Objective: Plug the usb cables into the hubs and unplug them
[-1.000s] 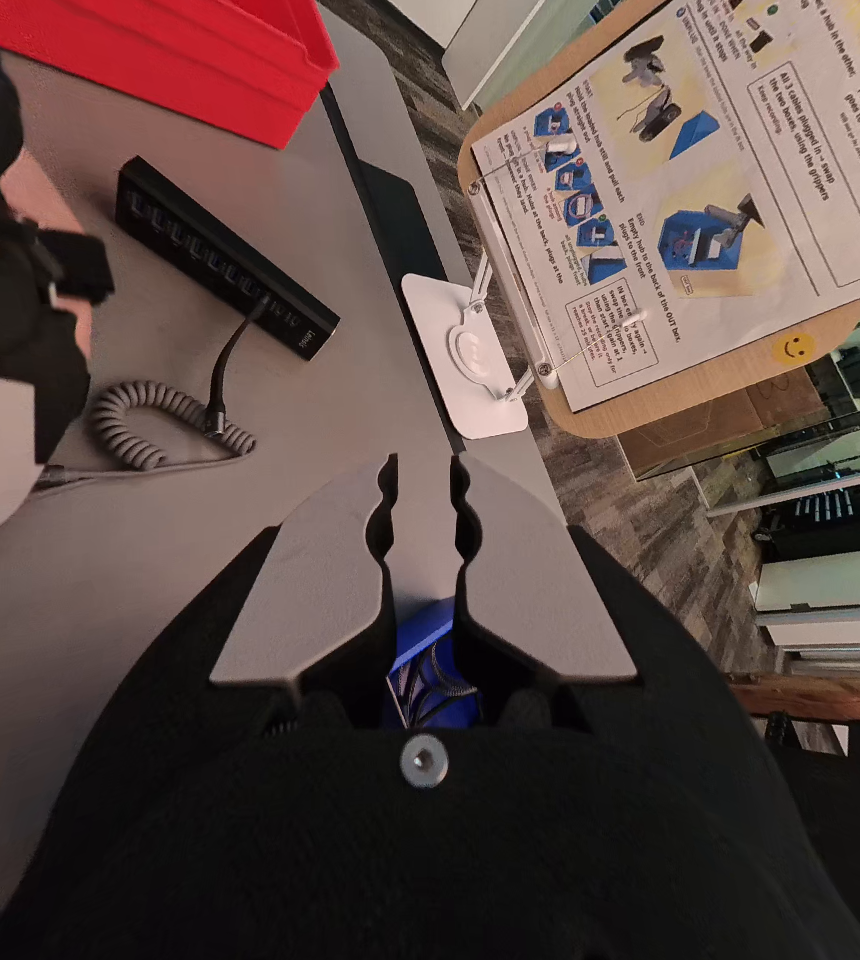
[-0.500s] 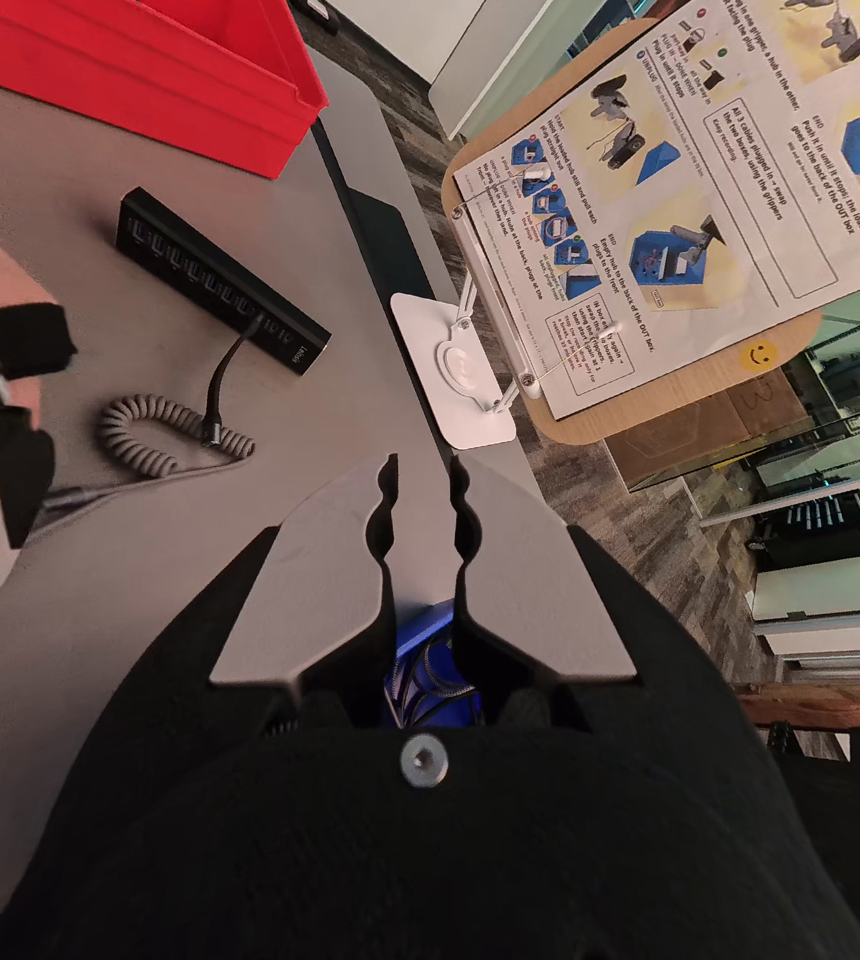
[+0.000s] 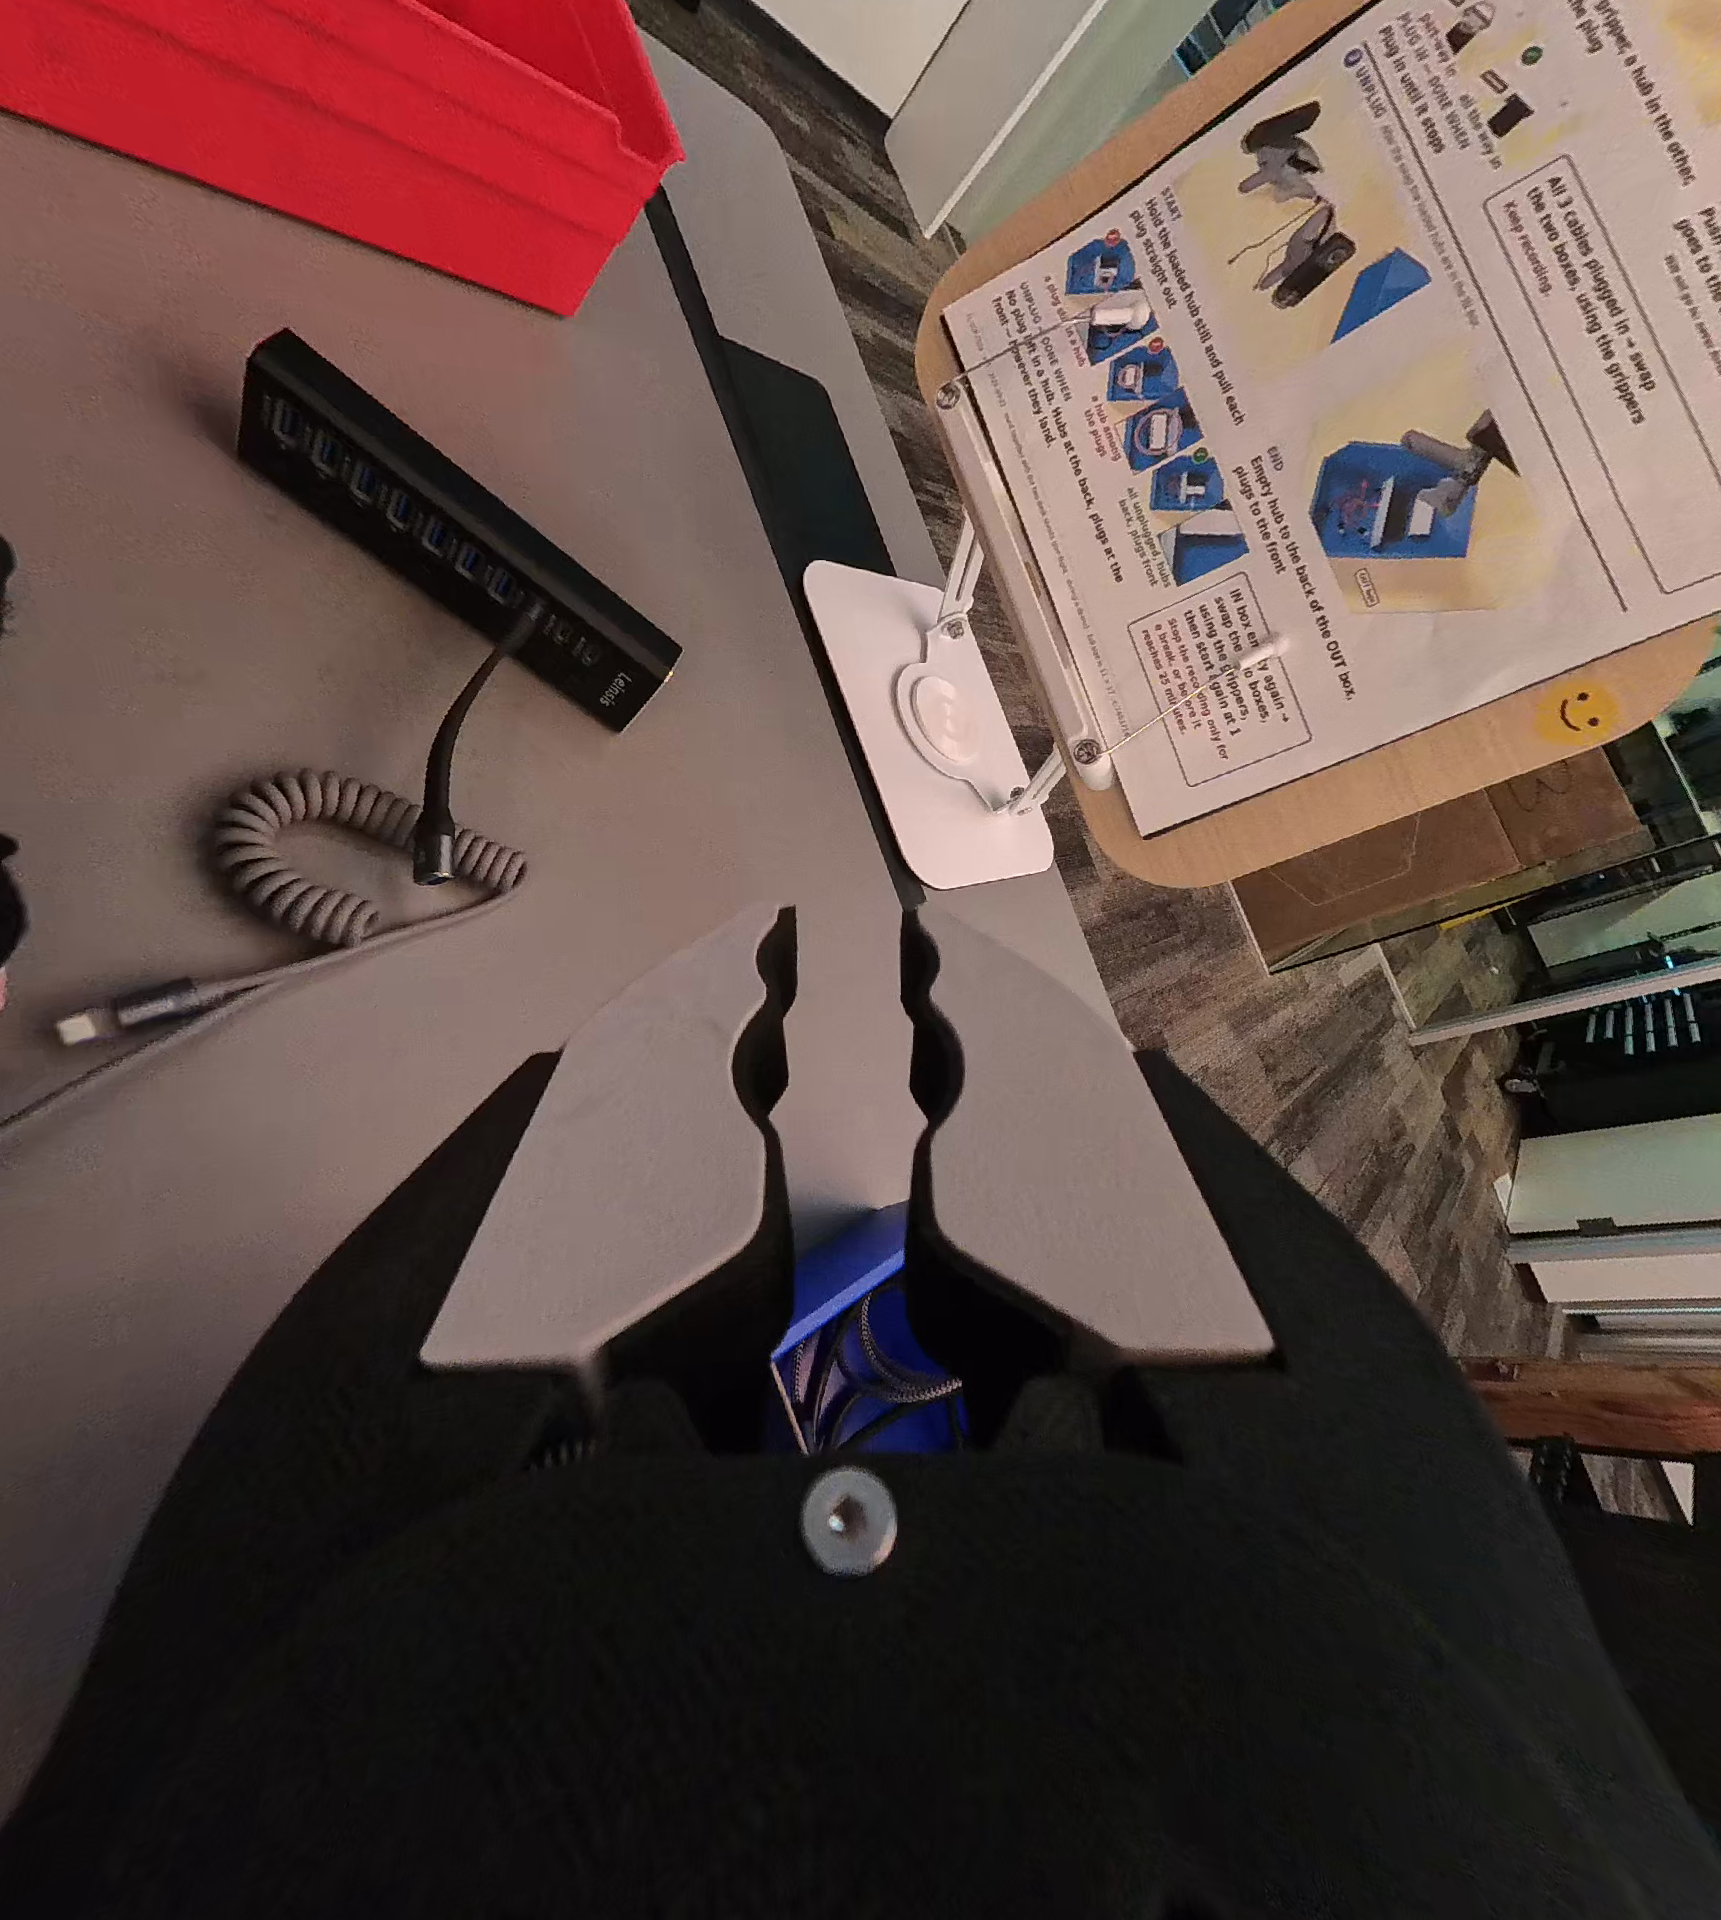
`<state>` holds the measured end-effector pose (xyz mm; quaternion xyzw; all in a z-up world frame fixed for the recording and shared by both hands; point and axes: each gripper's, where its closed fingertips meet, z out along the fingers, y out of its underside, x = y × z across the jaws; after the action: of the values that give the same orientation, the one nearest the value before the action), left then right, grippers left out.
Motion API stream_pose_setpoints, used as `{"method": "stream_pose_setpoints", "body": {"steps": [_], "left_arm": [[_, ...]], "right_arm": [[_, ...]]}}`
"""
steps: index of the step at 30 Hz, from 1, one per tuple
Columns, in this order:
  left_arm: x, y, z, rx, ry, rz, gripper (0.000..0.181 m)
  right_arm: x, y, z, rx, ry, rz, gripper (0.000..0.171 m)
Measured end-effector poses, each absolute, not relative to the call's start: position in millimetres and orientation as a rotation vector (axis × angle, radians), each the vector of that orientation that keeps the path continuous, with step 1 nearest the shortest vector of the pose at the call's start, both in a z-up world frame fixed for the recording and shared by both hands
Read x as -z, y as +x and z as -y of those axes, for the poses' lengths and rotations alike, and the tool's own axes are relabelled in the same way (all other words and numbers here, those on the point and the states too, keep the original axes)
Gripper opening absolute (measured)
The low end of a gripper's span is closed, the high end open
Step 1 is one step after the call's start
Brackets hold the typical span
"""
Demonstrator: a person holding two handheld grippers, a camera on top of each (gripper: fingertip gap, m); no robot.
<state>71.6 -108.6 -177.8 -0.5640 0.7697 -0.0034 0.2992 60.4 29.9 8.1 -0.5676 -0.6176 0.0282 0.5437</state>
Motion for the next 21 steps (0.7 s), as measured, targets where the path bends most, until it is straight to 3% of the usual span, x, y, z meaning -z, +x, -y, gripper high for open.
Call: {"method": "stream_pose_setpoints", "body": {"steps": [10, 21], "left_arm": [[33, 24, 58, 0.845, -1.627, -1.332, 0.018], [-38, -23, 52, 1.162, -1.479, -1.064, 0.017]], "right_arm": [[-15, 49, -29, -0.308, -1.384, 1.353, 0.023], [-18, -33, 47, -1.183, -1.146, 1.405, 0.047]]}}
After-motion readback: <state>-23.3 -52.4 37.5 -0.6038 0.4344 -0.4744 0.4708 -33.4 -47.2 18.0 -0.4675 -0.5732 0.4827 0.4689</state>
